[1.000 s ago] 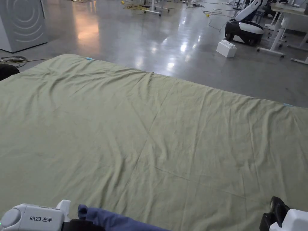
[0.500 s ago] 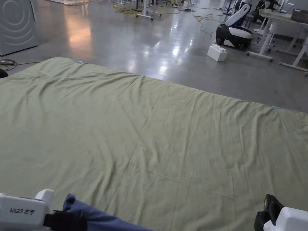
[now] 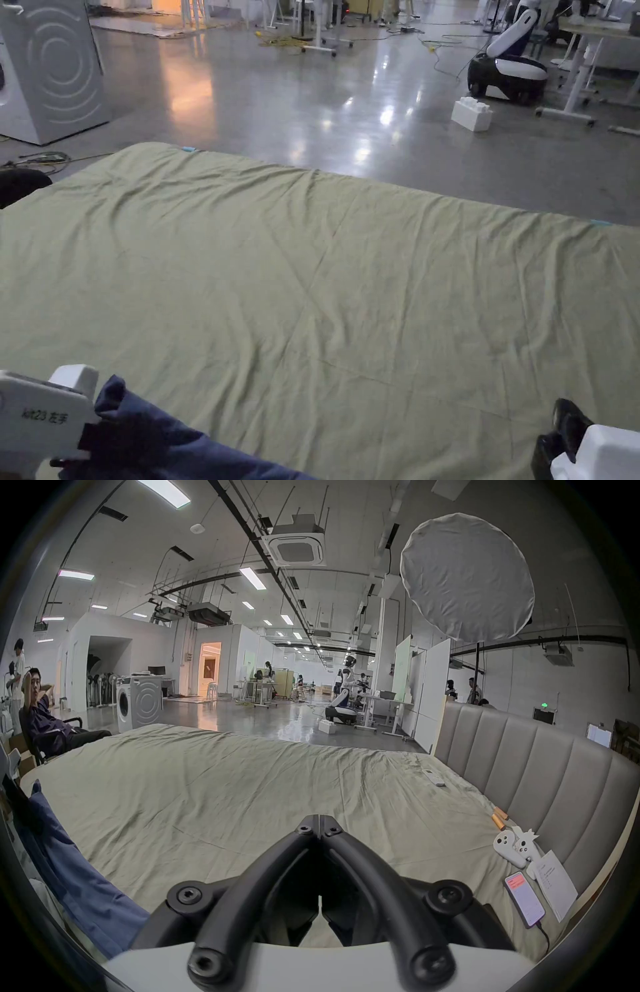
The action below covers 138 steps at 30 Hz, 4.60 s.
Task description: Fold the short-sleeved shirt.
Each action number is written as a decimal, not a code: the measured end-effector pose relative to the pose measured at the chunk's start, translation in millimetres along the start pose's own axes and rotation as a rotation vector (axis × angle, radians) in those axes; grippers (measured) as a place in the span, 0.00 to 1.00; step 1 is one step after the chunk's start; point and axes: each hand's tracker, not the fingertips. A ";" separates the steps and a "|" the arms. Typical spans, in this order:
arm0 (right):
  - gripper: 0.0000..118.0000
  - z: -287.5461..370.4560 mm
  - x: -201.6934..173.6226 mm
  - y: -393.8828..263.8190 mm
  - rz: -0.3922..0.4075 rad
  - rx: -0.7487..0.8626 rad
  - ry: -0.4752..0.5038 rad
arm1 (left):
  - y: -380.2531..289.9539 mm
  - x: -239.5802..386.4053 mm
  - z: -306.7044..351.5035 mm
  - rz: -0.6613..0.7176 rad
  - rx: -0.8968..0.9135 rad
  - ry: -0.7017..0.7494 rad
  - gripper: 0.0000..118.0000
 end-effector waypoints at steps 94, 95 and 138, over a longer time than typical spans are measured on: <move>0.00 23.0 39.5 -11.9 -0.042 -0.050 -0.035 | -48.8 -17.2 -140.6 0.251 -0.100 -0.625 0.69; 0.00 23.3 38.9 -11.8 -0.039 -0.049 -0.035 | -48.0 -16.0 -145.9 0.274 -0.110 -0.654 0.69; 0.00 27.1 44.9 -17.4 -0.064 -0.044 -0.009 | -14.5 168.5 7.9 -0.250 -0.016 -0.027 0.12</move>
